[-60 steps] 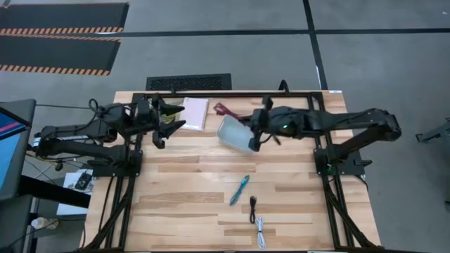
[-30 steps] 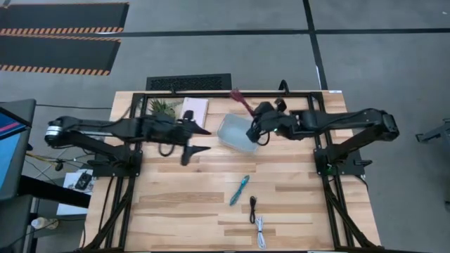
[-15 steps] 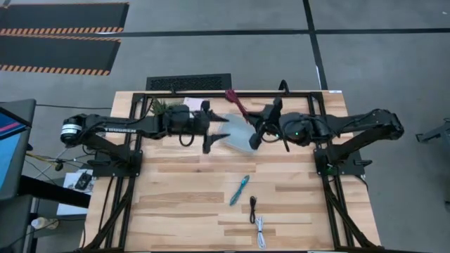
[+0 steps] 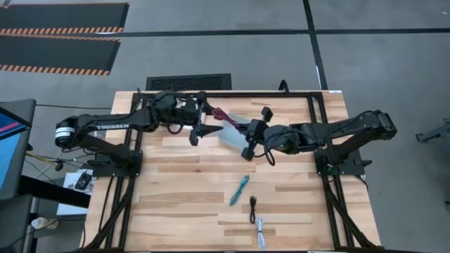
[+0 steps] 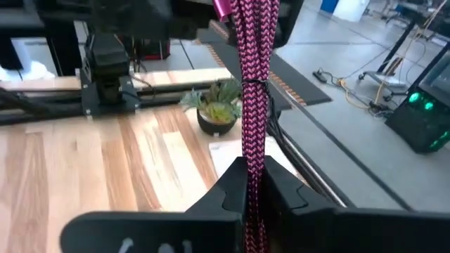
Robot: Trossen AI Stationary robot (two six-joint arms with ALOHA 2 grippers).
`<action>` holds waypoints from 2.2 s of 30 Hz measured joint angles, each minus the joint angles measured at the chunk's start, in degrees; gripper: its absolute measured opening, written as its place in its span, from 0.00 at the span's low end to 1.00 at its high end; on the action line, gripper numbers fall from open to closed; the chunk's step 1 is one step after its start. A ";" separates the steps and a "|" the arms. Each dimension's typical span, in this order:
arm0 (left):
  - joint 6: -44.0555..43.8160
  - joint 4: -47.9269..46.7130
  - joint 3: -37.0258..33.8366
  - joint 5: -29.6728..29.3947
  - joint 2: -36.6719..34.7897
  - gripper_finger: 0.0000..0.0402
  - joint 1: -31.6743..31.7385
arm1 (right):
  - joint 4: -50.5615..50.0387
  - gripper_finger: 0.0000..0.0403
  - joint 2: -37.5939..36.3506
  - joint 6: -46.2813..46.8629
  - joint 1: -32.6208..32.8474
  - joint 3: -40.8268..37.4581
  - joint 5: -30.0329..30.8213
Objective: Pick and place USB-C Cables
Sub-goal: Put the pink charger cable into the gray bin
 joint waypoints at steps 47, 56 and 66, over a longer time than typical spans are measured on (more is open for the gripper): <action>-32.69 -37.10 0.36 -24.94 -8.22 0.60 -42.15 | -19.14 0.09 2.44 -6.55 -25.71 1.77 -27.43; -35.65 -37.09 0.57 -28.43 -8.24 0.60 -49.17 | -21.96 0.09 10.79 -5.26 -25.98 1.77 -32.81; -45.32 -36.94 0.57 -32.56 -8.24 0.60 -52.99 | -27.99 0.09 17.94 0.10 -24.92 1.77 -34.53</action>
